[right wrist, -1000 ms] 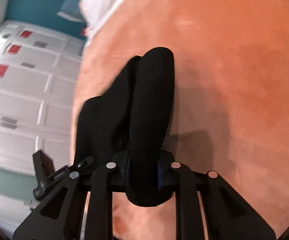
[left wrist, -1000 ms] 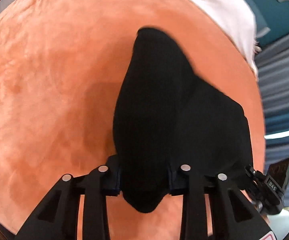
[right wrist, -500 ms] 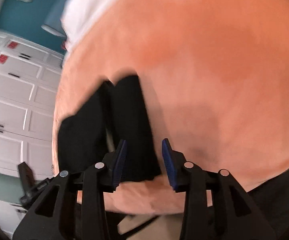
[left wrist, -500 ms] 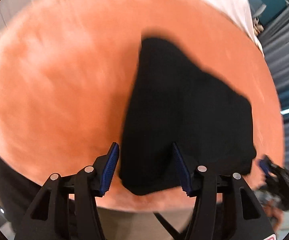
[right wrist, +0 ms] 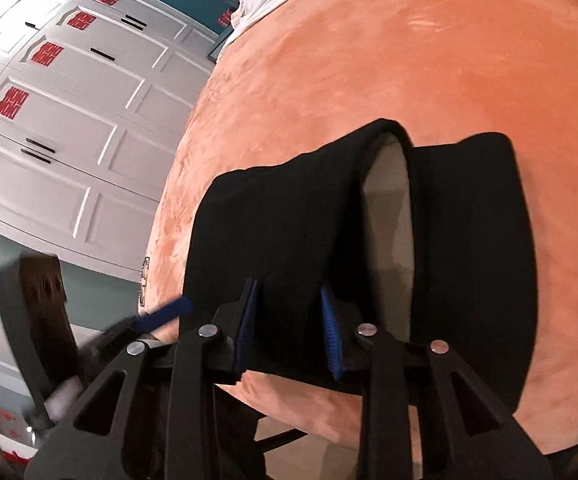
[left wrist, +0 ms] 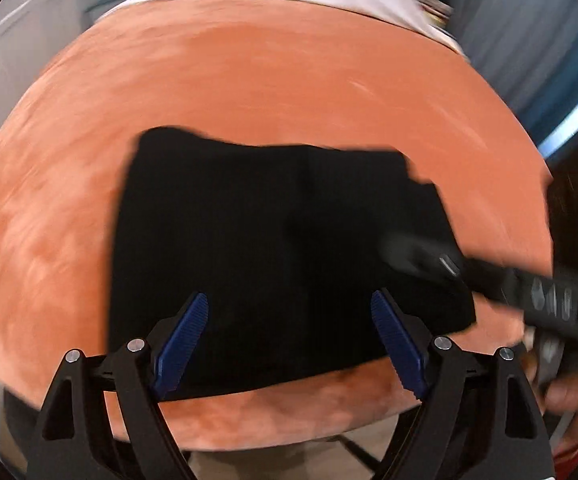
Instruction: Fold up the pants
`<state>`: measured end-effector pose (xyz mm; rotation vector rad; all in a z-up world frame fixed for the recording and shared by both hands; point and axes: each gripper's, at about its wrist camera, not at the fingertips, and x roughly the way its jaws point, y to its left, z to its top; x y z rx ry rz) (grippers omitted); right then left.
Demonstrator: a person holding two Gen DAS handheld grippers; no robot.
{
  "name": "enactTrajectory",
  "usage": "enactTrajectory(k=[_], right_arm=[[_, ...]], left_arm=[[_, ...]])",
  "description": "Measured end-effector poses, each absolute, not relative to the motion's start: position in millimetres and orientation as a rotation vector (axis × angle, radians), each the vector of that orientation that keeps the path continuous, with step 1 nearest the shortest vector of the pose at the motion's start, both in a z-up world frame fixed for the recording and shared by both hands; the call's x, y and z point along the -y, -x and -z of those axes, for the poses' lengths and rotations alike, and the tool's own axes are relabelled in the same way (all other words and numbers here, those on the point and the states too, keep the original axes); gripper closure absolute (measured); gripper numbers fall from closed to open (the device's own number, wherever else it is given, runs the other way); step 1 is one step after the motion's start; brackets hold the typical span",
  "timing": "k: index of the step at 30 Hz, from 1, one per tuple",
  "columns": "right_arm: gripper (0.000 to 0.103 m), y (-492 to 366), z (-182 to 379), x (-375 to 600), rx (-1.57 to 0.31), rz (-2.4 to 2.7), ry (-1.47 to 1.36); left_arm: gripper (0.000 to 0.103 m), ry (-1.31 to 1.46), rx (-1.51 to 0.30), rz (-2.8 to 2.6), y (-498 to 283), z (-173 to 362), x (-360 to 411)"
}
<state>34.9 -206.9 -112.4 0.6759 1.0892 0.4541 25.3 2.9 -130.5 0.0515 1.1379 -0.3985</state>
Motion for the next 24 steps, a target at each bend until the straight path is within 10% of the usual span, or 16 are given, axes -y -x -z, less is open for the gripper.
enactTrajectory(k=[6,9,12,24], right_arm=[[0.081,-48.2,113.3,222.8,-1.123,-0.543,-0.790],[0.080,-45.7,110.7,225.1,-1.131,-0.609,-0.835],[0.079,-40.1,106.9,246.4,-1.103,-0.506,-0.789],[0.073,-72.0,142.6,207.0,-1.213,-0.482,-0.570]], left_arm=[[0.027,-0.258,-1.077,0.410,-24.9,147.6,35.7],[0.070,-0.163,-1.163,0.440,-42.8,163.5,28.6],[0.086,0.046,-1.194,0.448,-53.2,160.9,-1.0],[0.086,0.209,-1.148,0.432,-40.4,137.3,-53.5]])
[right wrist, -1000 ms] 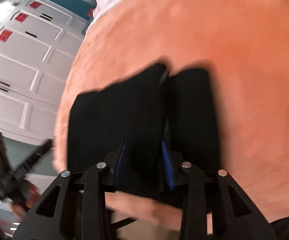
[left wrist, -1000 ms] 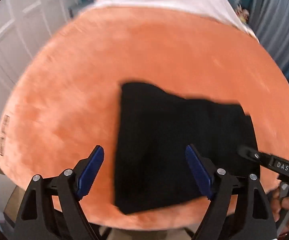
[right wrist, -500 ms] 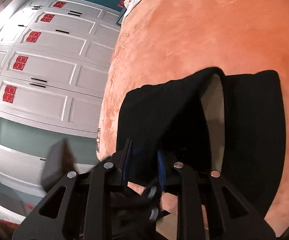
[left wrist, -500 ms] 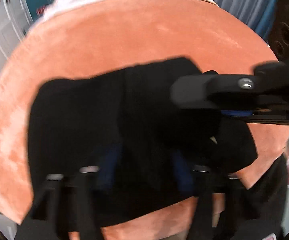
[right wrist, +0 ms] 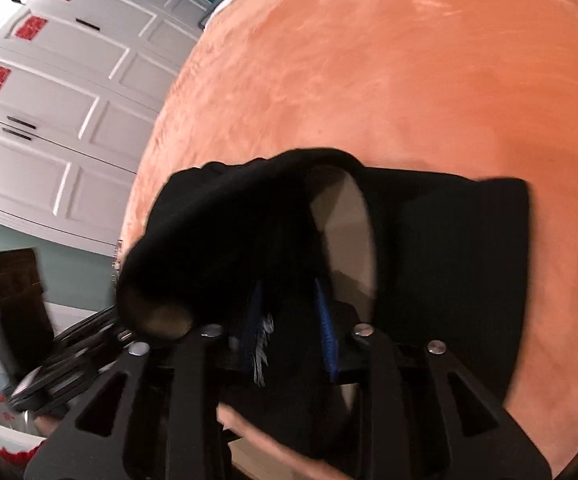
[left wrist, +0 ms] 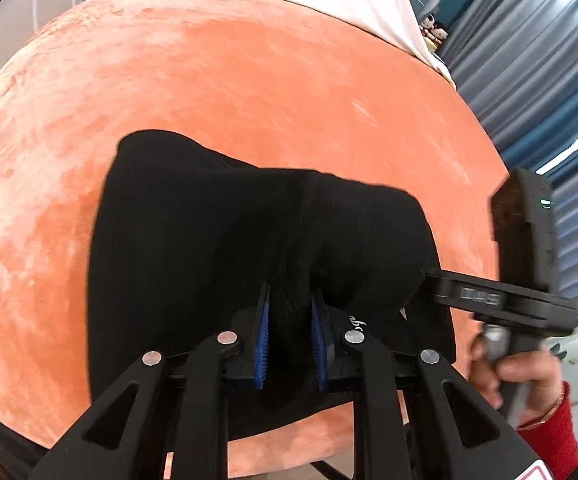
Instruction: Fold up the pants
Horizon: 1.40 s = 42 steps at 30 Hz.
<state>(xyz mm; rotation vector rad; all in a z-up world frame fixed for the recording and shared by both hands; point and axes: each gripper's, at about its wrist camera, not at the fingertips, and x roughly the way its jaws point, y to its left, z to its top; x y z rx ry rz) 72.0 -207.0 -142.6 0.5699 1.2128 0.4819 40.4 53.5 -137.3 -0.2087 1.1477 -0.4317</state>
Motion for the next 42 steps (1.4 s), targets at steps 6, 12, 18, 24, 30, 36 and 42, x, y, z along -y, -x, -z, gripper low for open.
enactTrajectory(k=[6,12,18,24,30,36,42], right_arm=[[0.103,-68.2,123.6,177.5,-1.172,-0.538,-0.472],[0.091,-62.7,108.3,217.3,-1.131,-0.391,-0.377],[0.069,-78.2,135.2,201.0,-1.195,-0.454,-0.376],[0.099,-85.1,140.2,184.1,-1.199,-0.517,-0.468],[0.099,-32.7,95.5,247.7,-1.048,-0.463,-0.628],[0.087,-16.8,142.5,282.3,-1.117,-0.318,-0.727],[0.049,-4.2,99.4,282.7,-0.988,-0.415,-0.803]], left_arm=[[0.086,0.231,-1.137,0.457,-57.8,124.4,-59.0],[0.086,0.212,-1.158,0.447,-61.6,134.5,-54.9],[0.086,0.221,-1.176,0.425,-64.6,140.9,-53.1],[0.086,0.229,-1.175,0.455,-66.4,132.3,-51.1],[0.065,0.227,-1.115,0.633,-44.6,103.7,-39.7],[0.060,0.156,-1.195,0.566,-44.5,135.8,-12.7],[0.029,0.144,-0.999,0.519,-41.4,89.0,-24.6]])
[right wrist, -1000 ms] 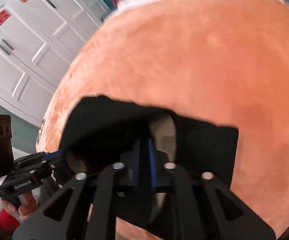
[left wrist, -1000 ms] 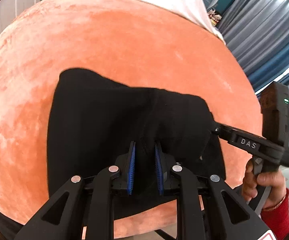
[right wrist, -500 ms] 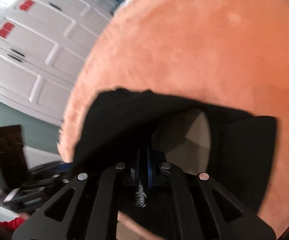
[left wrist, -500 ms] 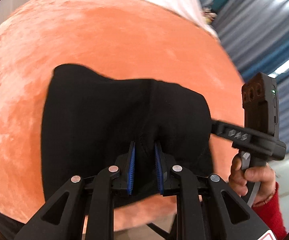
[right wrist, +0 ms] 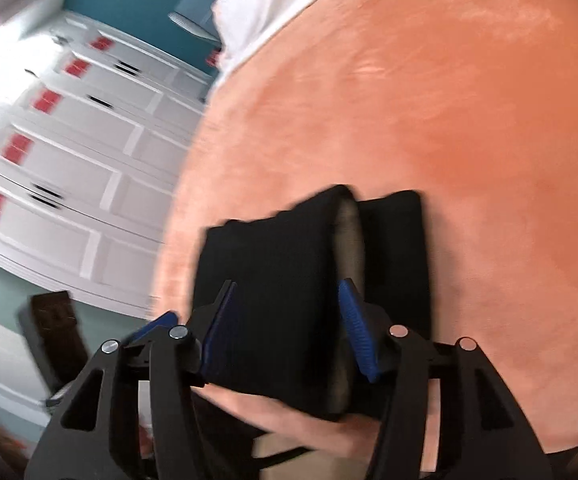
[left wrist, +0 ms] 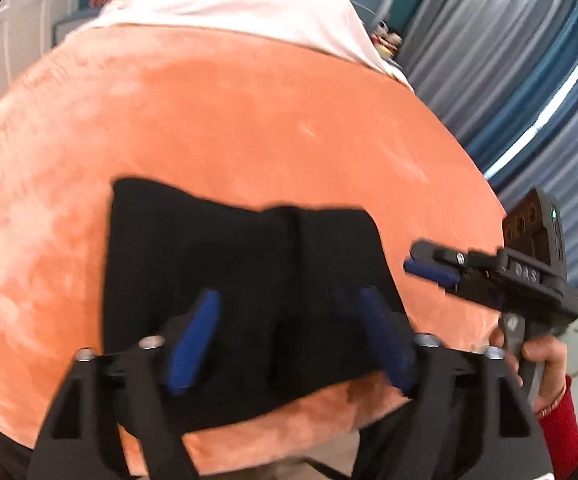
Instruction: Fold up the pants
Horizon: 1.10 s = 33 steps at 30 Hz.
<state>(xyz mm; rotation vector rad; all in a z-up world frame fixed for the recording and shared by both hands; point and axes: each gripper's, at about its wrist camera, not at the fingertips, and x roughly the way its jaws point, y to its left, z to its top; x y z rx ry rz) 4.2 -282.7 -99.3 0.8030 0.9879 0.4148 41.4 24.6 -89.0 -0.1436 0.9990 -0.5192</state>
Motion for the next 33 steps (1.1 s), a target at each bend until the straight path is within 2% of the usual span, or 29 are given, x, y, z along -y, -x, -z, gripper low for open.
enactTrajectory(k=[1,3,5,8,10,12,13,14,15,16,17,18,19,21,22,25,28,30,33], right_arm=[[0.044,-9.6,102.0,278.8,-1.004,-0.415,-0.803],[0.043,-27.8,115.3,256.2,-1.077,-0.348,-0.666],[0.094,-40.6,127.4,232.3,-1.160,-0.340,-0.567],[0.097,-29.2,91.7,230.8,-1.072,-0.330,-0.537],[0.096,-15.2,69.6,243.9,-1.011,-0.278,-0.509],[0.090,-16.9,92.0,255.9,-1.064,-0.243,-0.486],[0.078,-21.9,113.4,254.9,-1.143,-0.222,-0.446],[0.076,-23.9,133.8,255.8,-1.206,-0.209,-0.446],[0.075,-19.7,130.8,260.7,-1.165,-0.217,-0.521],[0.066,-16.6,123.6,263.5,-1.139,-0.231,-0.571],[0.042,-14.1,118.3,265.8,-1.115,-0.230,-0.589],[0.031,-12.2,114.9,266.4,-1.090,-0.215,-0.591],[0.027,-12.4,116.6,265.2,-1.086,-0.209,-0.586],[0.028,-15.6,132.8,254.6,-1.147,-0.227,-0.583],[0.034,-16.6,136.0,246.3,-1.145,-0.217,-0.553],[0.073,-20.1,124.4,236.4,-1.136,-0.203,-0.461],[0.099,-13.1,88.2,256.8,-1.042,-0.203,-0.504],[0.093,-12.4,84.0,267.8,-1.013,-0.180,-0.485],[0.093,-23.2,94.4,269.2,-1.074,-0.022,-0.375]], left_arm=[[0.029,0.147,-0.996,0.503,-45.7,89.2,-25.3],[0.029,0.145,-1.028,0.414,-61.8,96.3,-27.9],[0.029,0.125,-1.057,0.319,-73.2,102.4,-34.0],[0.029,0.037,-1.048,0.199,-67.8,105.4,-51.4],[0.024,-0.049,-1.048,0.126,-67.8,115.6,-52.4],[0.024,-0.106,-1.072,0.100,-71.4,136.9,-47.2],[0.023,-0.124,-1.081,0.093,-72.9,144.3,-44.6],[0.023,-0.150,-1.089,0.078,-73.9,153.6,-40.7],[0.023,-0.165,-1.086,0.064,-72.9,157.7,-39.5],[0.023,-0.164,-1.078,0.060,-70.7,157.7,-42.4],[0.023,-0.163,-1.069,0.055,-69.3,155.3,-41.4],[0.022,-0.166,-1.068,0.050,-71.3,153.0,-40.2],[0.022,-0.170,-1.067,0.045,-72.2,152.1,-38.4],[0.022,-0.173,-1.077,0.047,-70.8,154.5,-38.7],[0.022,-0.177,-1.086,0.046,-72.7,154.6,-38.1],[0.022,-0.186,-1.102,0.041,-74.2,155.8,-36.4],[0.018,-0.173,-1.115,0.045,-76.4,156.6,-37.8],[0.017,-0.162,-1.121,0.053,-77.7,157.7,-38.2],[0.017,-0.177,-1.129,0.038,-78.7,159.3,-36.5]])
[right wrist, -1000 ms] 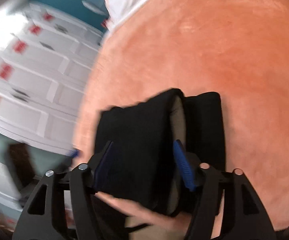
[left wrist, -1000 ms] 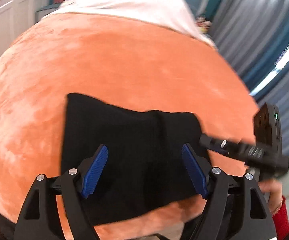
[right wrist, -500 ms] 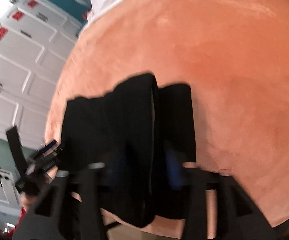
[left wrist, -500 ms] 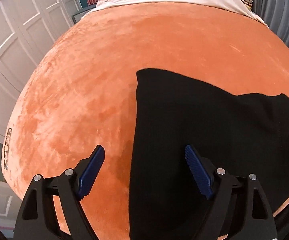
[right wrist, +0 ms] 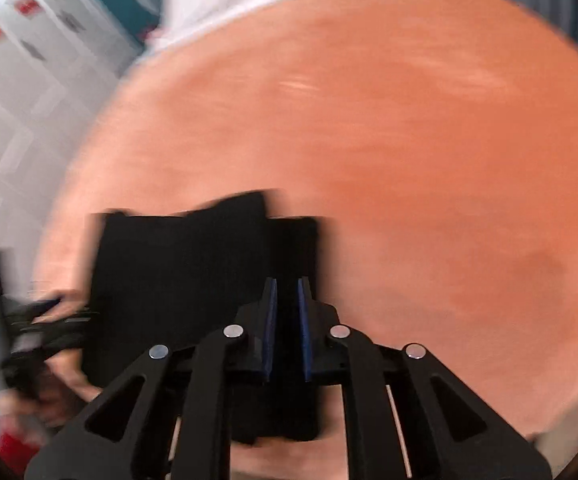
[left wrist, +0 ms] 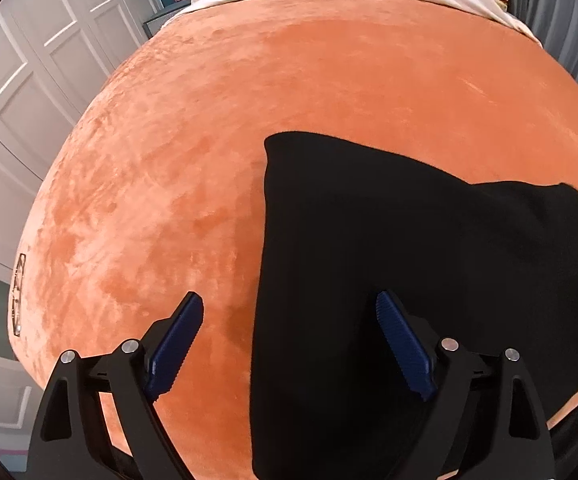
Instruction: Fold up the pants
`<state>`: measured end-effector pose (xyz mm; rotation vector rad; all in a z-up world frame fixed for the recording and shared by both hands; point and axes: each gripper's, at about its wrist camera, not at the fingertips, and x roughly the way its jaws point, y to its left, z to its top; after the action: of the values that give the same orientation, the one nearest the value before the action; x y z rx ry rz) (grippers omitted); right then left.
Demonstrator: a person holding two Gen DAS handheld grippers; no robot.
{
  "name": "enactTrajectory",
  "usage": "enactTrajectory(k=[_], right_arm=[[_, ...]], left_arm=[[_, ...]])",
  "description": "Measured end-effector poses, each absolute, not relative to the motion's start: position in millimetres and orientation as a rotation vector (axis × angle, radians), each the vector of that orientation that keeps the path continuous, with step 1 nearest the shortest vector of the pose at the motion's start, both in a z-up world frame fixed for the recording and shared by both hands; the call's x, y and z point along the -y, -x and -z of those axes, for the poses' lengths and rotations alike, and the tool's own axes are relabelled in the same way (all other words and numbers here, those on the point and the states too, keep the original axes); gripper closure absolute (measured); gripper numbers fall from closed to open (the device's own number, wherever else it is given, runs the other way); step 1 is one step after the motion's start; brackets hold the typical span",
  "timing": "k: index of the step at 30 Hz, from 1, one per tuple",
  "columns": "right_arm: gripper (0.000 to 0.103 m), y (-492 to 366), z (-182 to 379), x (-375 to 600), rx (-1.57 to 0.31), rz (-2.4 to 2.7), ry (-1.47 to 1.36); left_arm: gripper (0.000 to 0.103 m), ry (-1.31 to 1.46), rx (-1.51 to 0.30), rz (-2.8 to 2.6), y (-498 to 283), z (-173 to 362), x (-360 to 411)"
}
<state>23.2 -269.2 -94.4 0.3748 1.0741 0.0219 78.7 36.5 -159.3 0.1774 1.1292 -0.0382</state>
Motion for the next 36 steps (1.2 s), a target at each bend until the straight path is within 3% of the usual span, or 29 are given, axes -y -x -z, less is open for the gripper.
enactTrajectory(k=[3,4,5,6,7,8,10,11,14,16,18,19,21,24,28,31,36], right_arm=[[0.086,-37.1,86.5,265.4,-1.036,-0.140,-0.515],[0.063,-49.6,86.8,257.4,-1.039,-0.143,-0.497],[0.034,-58.3,87.4,253.1,-1.034,-0.129,-0.463],[0.024,-69.3,89.8,248.9,-1.024,-0.105,-0.418],[0.022,-76.6,95.4,247.9,-1.025,-0.083,-0.380],[0.035,-89.2,106.6,245.0,-1.057,-0.071,-0.351],[0.070,-112.3,130.3,226.9,-1.128,-0.180,-0.394],[0.073,-115.2,131.8,224.2,-1.137,-0.171,-0.382],[0.076,-98.0,95.6,225.5,-1.030,-0.187,-0.386],[0.076,-81.6,74.7,233.9,-0.960,-0.168,-0.410],[0.073,-79.7,92.5,240.6,-0.979,-0.088,-0.352],[0.069,-87.9,121.3,241.4,-1.078,-0.040,-0.294],[0.065,-86.3,143.1,253.4,-1.138,-0.031,-0.386],[0.065,-57.4,101.3,268.9,-0.938,-0.026,-0.562],[0.073,-43.1,81.3,243.9,-0.905,-0.163,-0.519],[0.087,-66.4,142.9,221.4,-1.131,-0.097,-0.304],[0.083,-63.2,89.8,191.9,-0.977,-0.198,-0.429]], left_arm=[[0.017,-0.173,-1.133,0.042,-78.7,159.9,-37.6],[0.017,-0.173,-1.134,0.042,-78.7,159.6,-37.7],[0.017,-0.175,-1.135,0.040,-78.7,159.3,-37.5],[0.017,-0.177,-1.136,0.039,-78.4,158.8,-37.7],[0.017,-0.180,-1.137,0.039,-77.8,158.2,-38.0],[0.017,-0.183,-1.137,0.040,-77.8,158.2,-37.8],[0.016,-0.196,-1.137,0.039,-77.9,159.0,-37.1],[0.016,-0.205,-1.138,0.040,-78.1,159.6,-38.0],[0.015,-0.176,-1.152,0.060,-81.3,162.4,-43.1],[0.005,-0.123,-1.156,0.081,-84.4,163.6,-48.3],[0.005,-0.079,-1.178,0.106,-88.0,168.6,-49.0],[0.005,-0.071,-1.204,0.098,-90.5,174.5,-48.4],[0.005,-0.042,-1.212,0.092,-90.9,175.5,-50.9],[0.005,-0.006,-1.170,0.078,-83.3,160.3,-65.6],[0.005,0.086,-1.153,0.033,-77.4,151.0,-97.4],[0.005,0.095,-1.178,-0.001,-77.4,154.3,-110.5],[0.005,0.058,-1.147,-0.046,-61.0,149.1,-130.6]])
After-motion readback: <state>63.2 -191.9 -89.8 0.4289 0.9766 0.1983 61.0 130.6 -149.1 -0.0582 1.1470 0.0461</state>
